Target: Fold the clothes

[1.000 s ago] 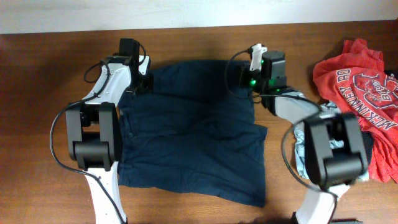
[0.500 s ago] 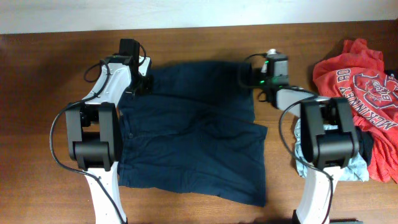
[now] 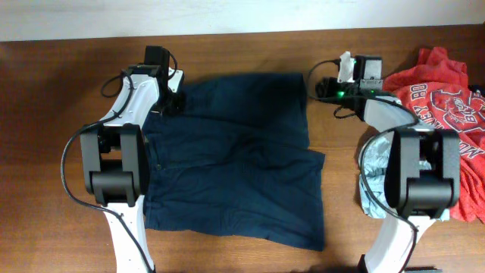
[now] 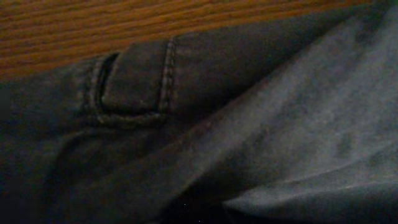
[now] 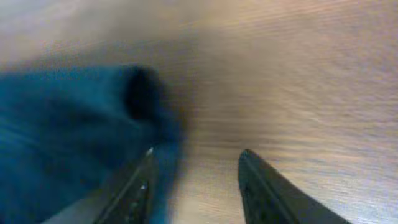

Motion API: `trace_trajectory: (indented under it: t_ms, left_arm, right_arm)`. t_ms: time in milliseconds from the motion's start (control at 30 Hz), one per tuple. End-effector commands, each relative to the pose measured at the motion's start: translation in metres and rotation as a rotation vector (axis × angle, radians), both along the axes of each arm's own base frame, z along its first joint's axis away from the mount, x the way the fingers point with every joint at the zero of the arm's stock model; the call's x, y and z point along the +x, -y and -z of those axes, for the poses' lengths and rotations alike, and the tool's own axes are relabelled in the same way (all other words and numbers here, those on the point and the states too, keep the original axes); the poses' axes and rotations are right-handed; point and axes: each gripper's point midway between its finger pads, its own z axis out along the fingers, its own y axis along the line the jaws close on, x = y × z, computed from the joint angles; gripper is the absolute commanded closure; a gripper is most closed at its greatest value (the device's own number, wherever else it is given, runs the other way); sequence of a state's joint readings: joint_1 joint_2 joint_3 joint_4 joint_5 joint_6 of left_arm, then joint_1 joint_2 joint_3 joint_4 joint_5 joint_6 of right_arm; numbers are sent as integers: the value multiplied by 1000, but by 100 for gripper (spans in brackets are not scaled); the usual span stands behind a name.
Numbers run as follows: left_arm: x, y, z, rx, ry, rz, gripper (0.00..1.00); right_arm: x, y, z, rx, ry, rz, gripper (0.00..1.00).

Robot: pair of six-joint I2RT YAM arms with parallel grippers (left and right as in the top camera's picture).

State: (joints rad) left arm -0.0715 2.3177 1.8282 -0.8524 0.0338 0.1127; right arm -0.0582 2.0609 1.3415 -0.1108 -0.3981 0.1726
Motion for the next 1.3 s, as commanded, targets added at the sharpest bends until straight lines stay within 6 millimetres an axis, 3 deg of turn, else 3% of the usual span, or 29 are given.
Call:
trace_trajectory:
  t_ms: [0,233,400,533,900,1000,1167,1267]
  left_arm:
    - [2,-1,11,15,-13,15,99]
    - [1,4,11,15,-16,25,98]
    - [1,5,11,15,-14,28,98]
    - [1,7,11,15,-15,31,98]
    - [2,9,10,14,-9,35,98]
    - [-1,17,2,-11,-17,48,98]
    - [-6,44,-44,-32,23,101,98]
    - [-22,60,-49,-29,-17,135,96]
  right_arm:
    - [1,-35,-41,137,92,-153,48]
    - [-16,-59,-16,121,-7,-200,47]
    - [-1,-65,-18,16,76,-203,42]
    - [11,-60,0,-69,89,-142,42]
    - [25,-59,19,-52,116,-111,42]
    - [29,-63,17,-38,142,-119,43]
    - [39,-71,11,53,187,-104,52]
    - [40,-74,7,66,203,-119,58]
